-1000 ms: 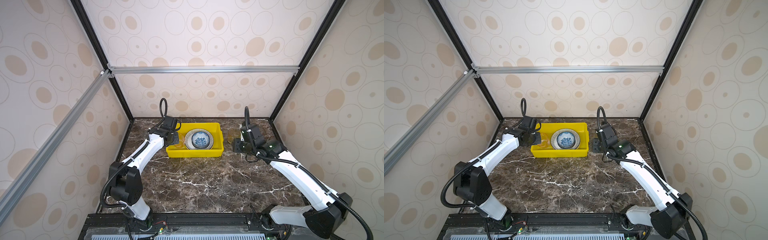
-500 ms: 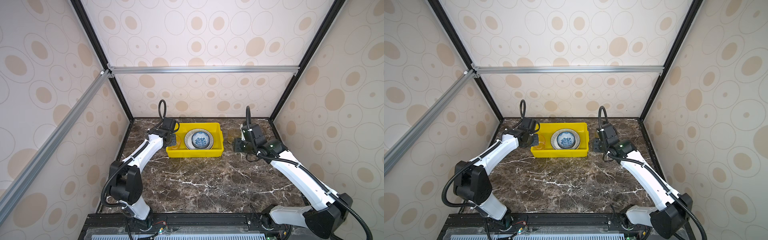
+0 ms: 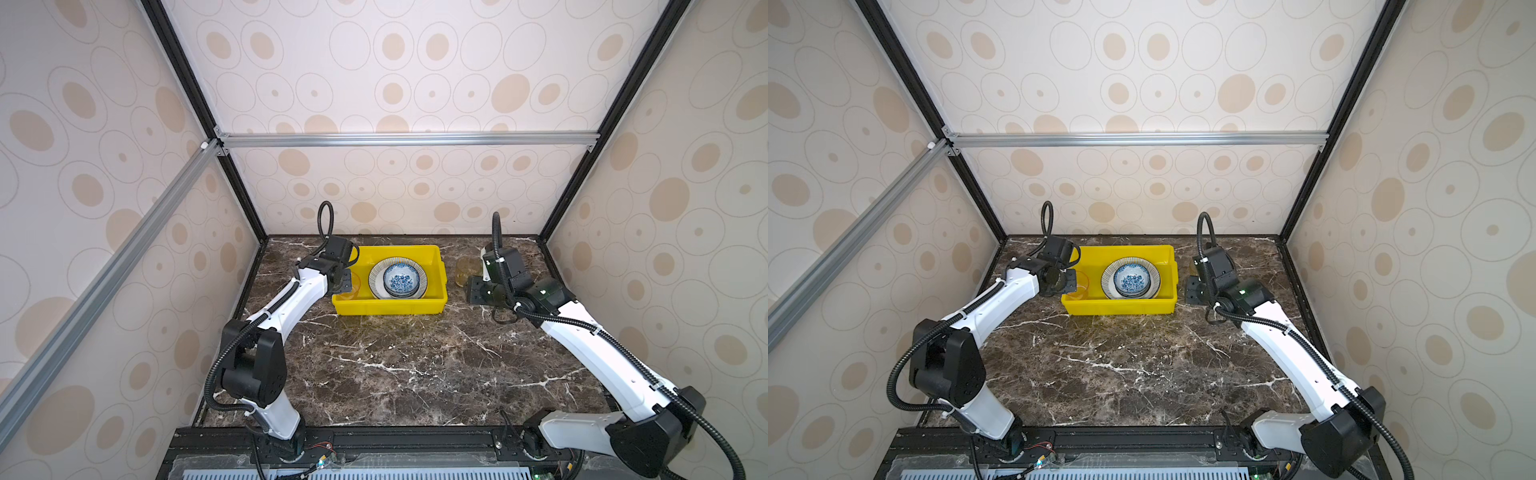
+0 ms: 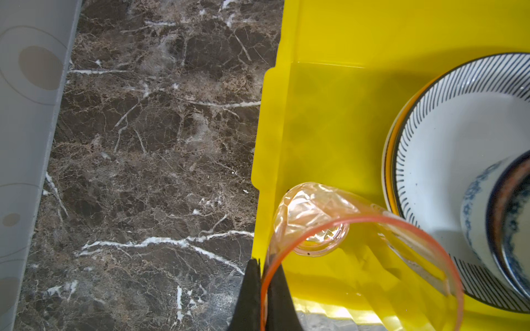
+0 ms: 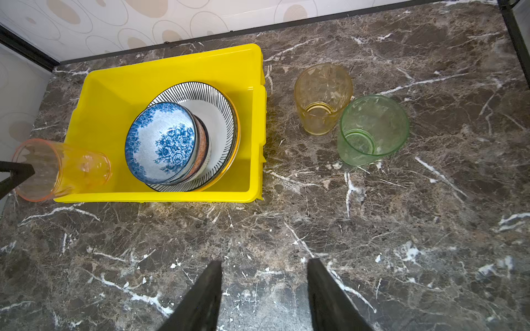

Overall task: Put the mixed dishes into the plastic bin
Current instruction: 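Carry the pink cup over the bin corner and lower it with the left gripper, then set the pink cup in the bin beside the plate and open the left gripper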

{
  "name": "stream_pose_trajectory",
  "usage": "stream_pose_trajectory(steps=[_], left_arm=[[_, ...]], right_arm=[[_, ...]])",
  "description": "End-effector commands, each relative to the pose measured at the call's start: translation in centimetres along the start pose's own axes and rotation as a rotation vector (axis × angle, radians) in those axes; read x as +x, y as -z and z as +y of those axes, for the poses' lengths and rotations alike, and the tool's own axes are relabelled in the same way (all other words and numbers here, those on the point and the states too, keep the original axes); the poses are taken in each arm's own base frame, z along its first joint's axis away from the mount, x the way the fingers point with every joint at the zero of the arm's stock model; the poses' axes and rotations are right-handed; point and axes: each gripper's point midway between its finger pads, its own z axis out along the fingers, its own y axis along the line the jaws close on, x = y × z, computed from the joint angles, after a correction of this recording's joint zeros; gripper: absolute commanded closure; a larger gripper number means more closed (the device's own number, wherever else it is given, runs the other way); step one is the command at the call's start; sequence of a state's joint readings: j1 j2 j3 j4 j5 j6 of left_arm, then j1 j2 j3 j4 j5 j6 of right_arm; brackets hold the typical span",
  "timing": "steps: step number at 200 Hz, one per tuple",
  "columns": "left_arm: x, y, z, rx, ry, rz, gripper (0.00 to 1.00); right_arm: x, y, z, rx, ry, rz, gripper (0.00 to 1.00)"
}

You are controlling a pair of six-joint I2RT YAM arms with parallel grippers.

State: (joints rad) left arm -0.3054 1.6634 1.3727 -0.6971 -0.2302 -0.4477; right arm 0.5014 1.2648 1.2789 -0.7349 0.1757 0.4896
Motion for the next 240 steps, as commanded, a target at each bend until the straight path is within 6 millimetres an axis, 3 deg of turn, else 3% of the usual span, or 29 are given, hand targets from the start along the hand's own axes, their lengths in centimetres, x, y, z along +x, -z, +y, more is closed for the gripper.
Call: stream_pose_trajectory(steps=[1, 74, 157, 240], left_arm=[[1.5, -0.6, 1.2, -0.052, -0.028, 0.052, 1.00], [2.2, -1.5, 1.0, -0.045, -0.034, 0.075, 1.00], [2.1, -3.0, -1.8, 0.066, -0.030, 0.094, 1.00], [3.5, -4.3, -1.9, 0.034, -0.048, 0.158, 1.00]], right_arm=[[0.4, 0.6, -0.6, 0.006, -0.015, 0.005, 0.49], [0.6, 0.4, -0.7, 0.008, -0.020, 0.011, 0.49], [0.9, 0.3, -0.9, 0.016, -0.021, 0.016, 0.49], [1.1, 0.0, -1.4, 0.030, -0.016, 0.019, 0.48]])
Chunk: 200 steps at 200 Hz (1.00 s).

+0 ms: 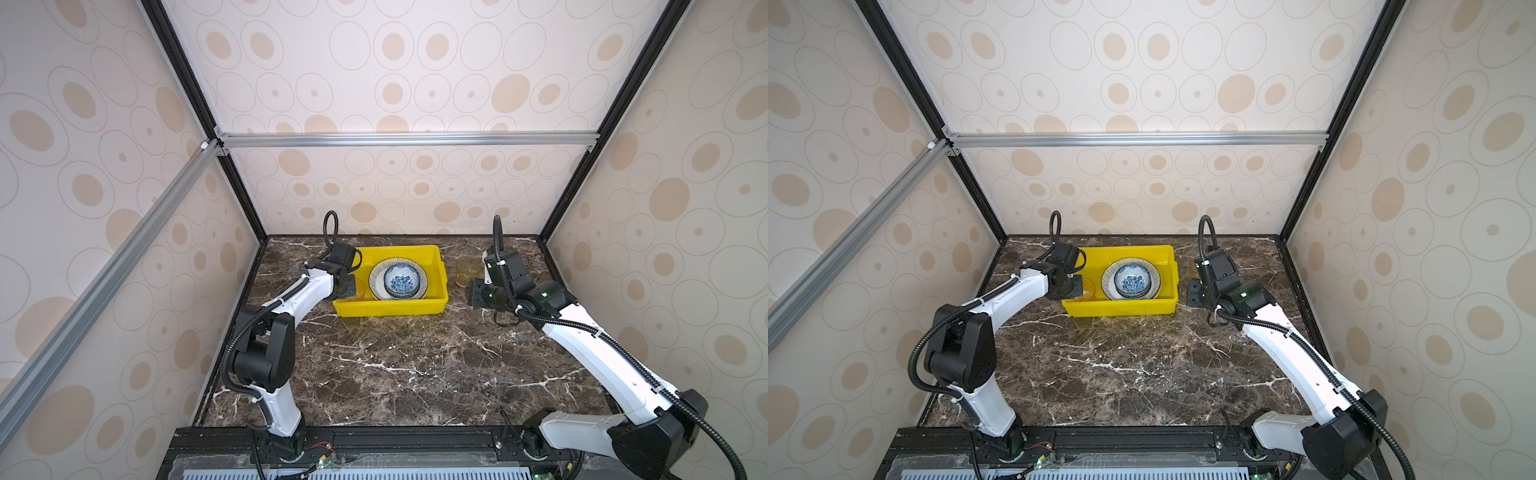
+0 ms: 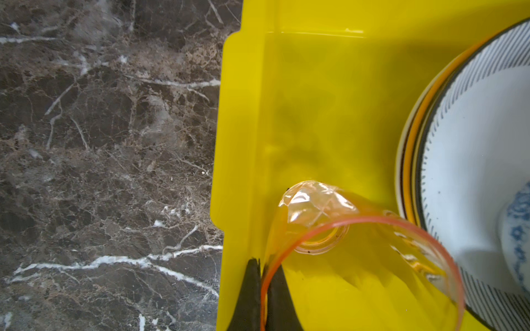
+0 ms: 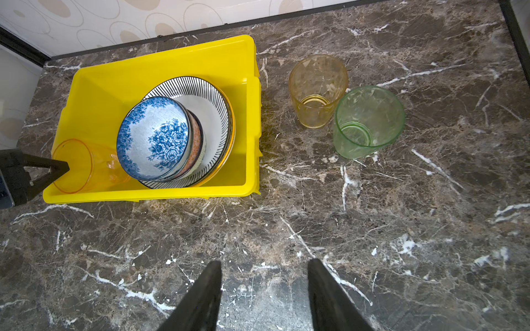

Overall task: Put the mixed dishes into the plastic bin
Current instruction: 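Set the pink cup in the bin beside the plate and open the left gripper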

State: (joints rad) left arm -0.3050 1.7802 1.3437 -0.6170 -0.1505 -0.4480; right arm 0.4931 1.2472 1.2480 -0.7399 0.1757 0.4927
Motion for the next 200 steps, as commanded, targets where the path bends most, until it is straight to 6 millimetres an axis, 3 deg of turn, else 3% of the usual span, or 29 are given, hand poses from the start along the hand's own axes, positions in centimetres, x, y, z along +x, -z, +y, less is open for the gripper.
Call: stream_pose_trajectory(steps=[1, 60, 140, 200], left_arm=[[1.3, 0.1, 0.2, -0.018, -0.029, 0.071, 1.00], [1.2, -0.4, 0.1, -0.032, -0.025, 0.077, 0.94], [-0.5, 1.2, 0.1, -0.037, -0.018, 0.044, 0.81], [-1.2, 2.2, -0.2, -0.029, -0.016, 0.027, 0.79]], right_arm=[[0.4, 0.1, -0.7, 0.016, -0.010, 0.005, 0.48], [0.6, -0.4, -0.9, 0.019, -0.014, 0.017, 0.48], [0.2, -0.2, -1.0, 0.018, -0.015, 0.010, 0.48], [0.1, 0.1, -1.3, 0.022, -0.016, 0.003, 0.48]])
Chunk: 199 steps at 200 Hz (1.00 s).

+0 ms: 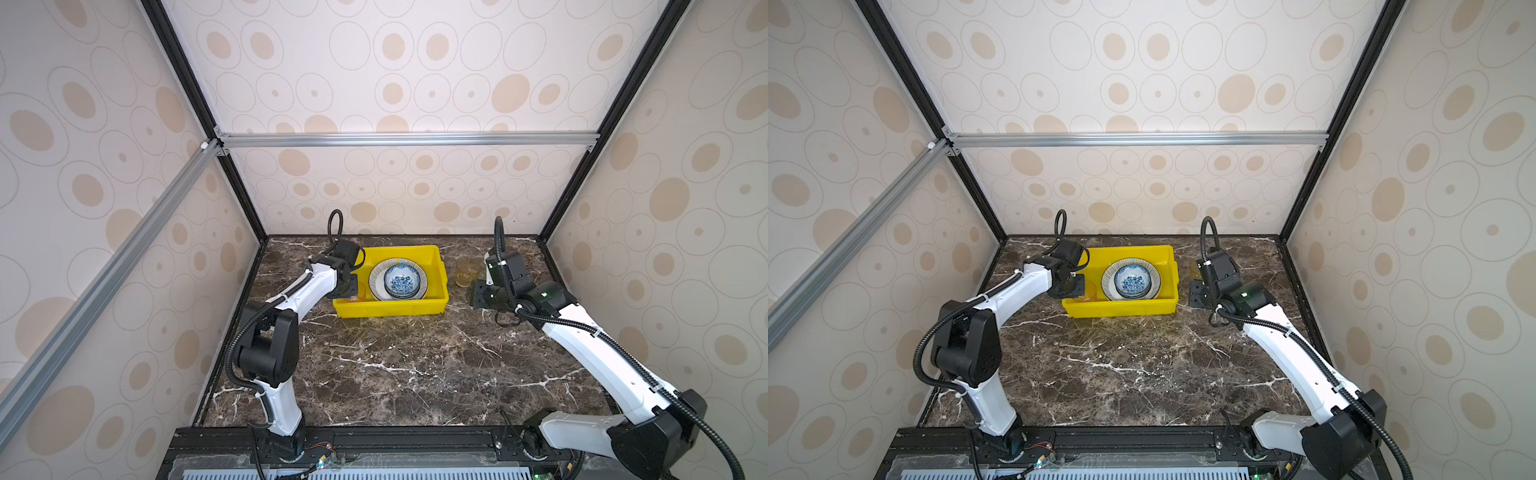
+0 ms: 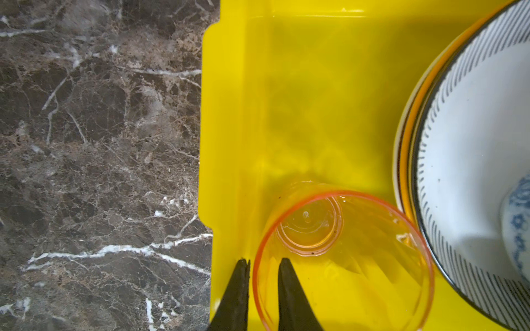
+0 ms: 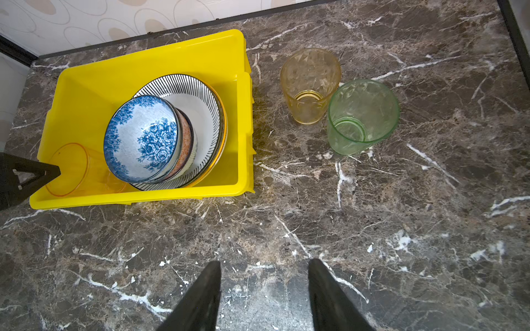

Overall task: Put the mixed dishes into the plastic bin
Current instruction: 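Set the pink cup in the bin beside the plate and open the left gripper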

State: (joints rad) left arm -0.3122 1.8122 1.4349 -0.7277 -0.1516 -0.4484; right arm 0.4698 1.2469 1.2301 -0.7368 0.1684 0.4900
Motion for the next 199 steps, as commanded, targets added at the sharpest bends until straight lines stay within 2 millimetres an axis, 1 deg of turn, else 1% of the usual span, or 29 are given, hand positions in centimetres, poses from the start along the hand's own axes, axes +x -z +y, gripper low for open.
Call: stream_pose_trajectory(steps=[1, 34, 63, 114, 161, 199], left_arm=[[-0.9, 1.4, 0.1, -0.013, 0.002, -0.019, 0.79], [-1.1, 1.9, 0.0, -0.012, 0.001, -0.025, 0.77], [-1.4, 2.8, -0.2, -0.006, 0.000, -0.042, 0.76], [-2.2, 5.0, -0.1, -0.006, -0.004, -0.082, 0.74], [-2.6, 7.0, 0.0, 0.000, -0.003, -0.118, 0.73], [-3.2, 9.1, 0.1, 0.014, -0.003, -0.162, 0.72]], right_arm=[[-0.2, 0.6, -0.4, 0.007, -0.004, -0.009, 0.48], [-0.2, 0.6, -0.7, 0.011, -0.002, -0.010, 0.48], [-0.1, 0.6, -0.9, 0.014, -0.004, -0.011, 0.47], [0.0, 0.5, -1.1, 0.021, -0.007, -0.007, 0.47], [-0.3, 0.4, -1.6, 0.033, -0.008, -0.012, 0.46], [-0.6, -0.1, -2.7, 0.057, -0.026, -0.004, 0.45]])
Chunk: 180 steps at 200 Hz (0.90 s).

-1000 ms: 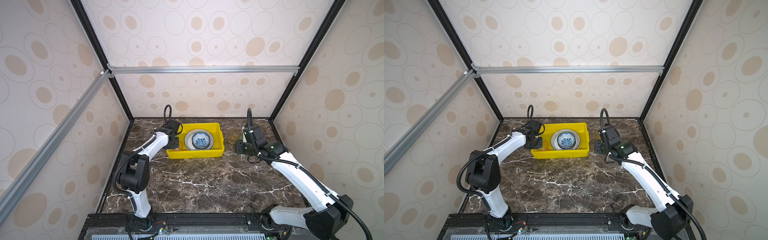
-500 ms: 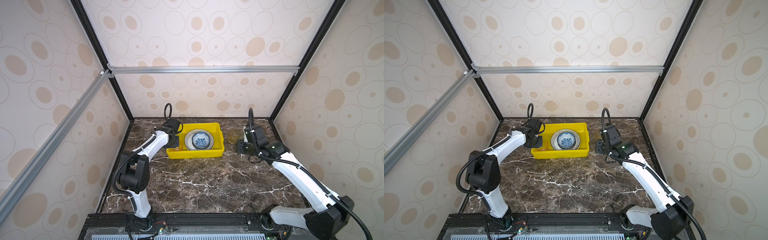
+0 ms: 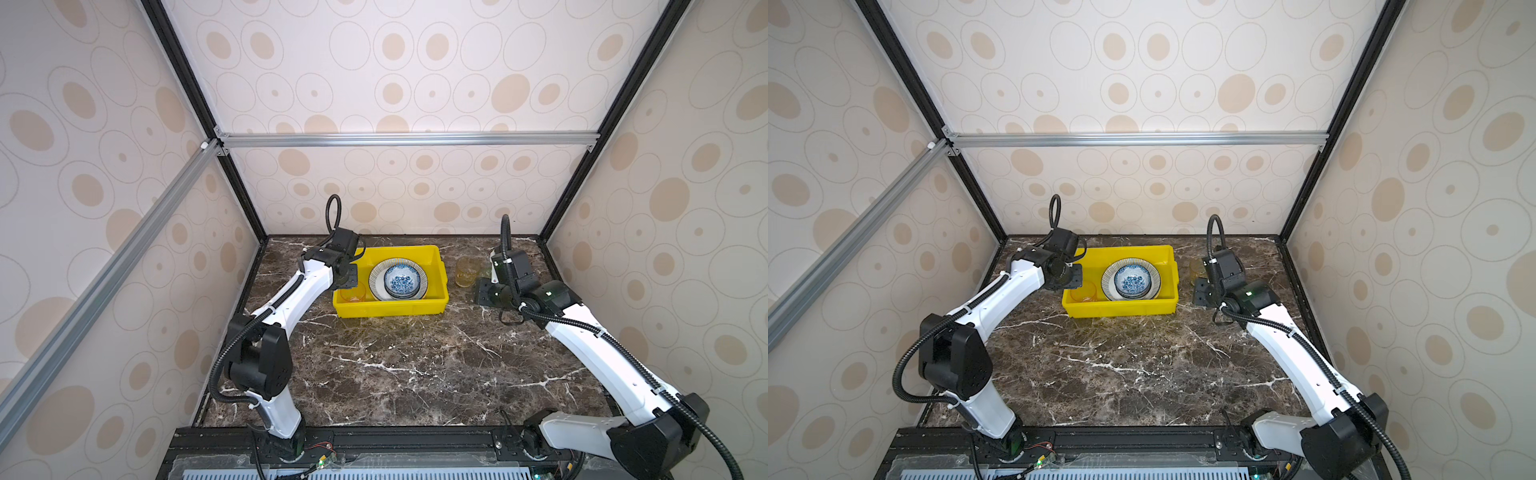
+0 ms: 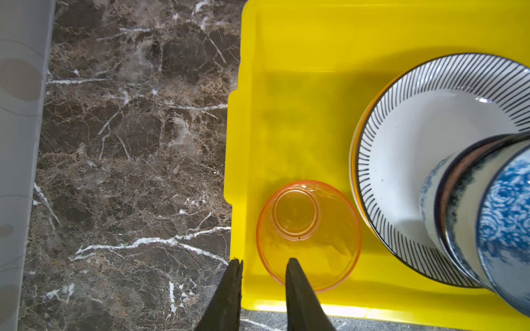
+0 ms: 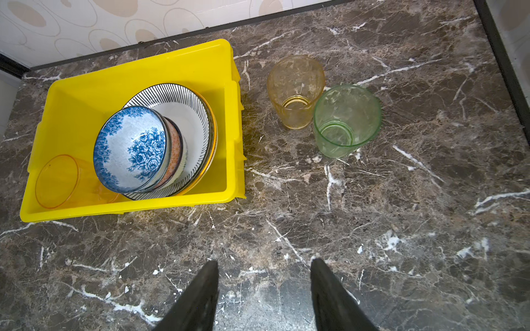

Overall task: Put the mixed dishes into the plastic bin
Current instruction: 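Set the pink cup in the bin beside the plate and open the left gripper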

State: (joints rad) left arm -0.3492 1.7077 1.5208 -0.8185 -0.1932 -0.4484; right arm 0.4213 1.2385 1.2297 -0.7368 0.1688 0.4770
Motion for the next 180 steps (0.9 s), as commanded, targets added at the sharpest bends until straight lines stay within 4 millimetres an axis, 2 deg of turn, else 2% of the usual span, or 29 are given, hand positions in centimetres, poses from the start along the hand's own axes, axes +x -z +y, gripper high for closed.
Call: stream_pose_trajectory(steps=[1, 41, 74, 79, 106, 148, 180], left_arm=[[-1.3, 3.0, 0.3, 0.000, 0.004, -0.056, 0.72], [-1.7, 4.6, 0.4, 0.016, 0.006, -0.091, 0.72], [-1.6, 5.8, 0.5, 0.034, 0.004, -0.117, 0.71], [-1.6, 6.0, 0.5, 0.033, 0.002, -0.119, 0.71], [-1.9, 6.9, 0.5, 0.048, -0.009, -0.141, 0.70], [-2.2, 6.9, 0.1, 0.066, -0.018, -0.152, 0.70], [-2.2, 6.3, -0.8, 0.109, -0.020, -0.151, 0.70]], right_arm=[[0.2, -0.3, -1.2, 0.030, -0.002, 0.014, 0.45], [-0.4, -1.1, -2.6, 0.054, -0.039, 0.009, 0.45], [-0.8, -2.5, -3.7, 0.062, -0.093, 0.024, 0.45], [-1.2, -2.8, -4.7, 0.082, -0.121, 0.020, 0.45], [-1.9, -4.1, -6.4, 0.119, -0.181, 0.016, 0.45], [-2.6, -6.2, -9.3, 0.144, -0.282, 0.026, 0.45], [-1.8, -8.4, -11.7, 0.153, -0.371, 0.080, 0.46]])
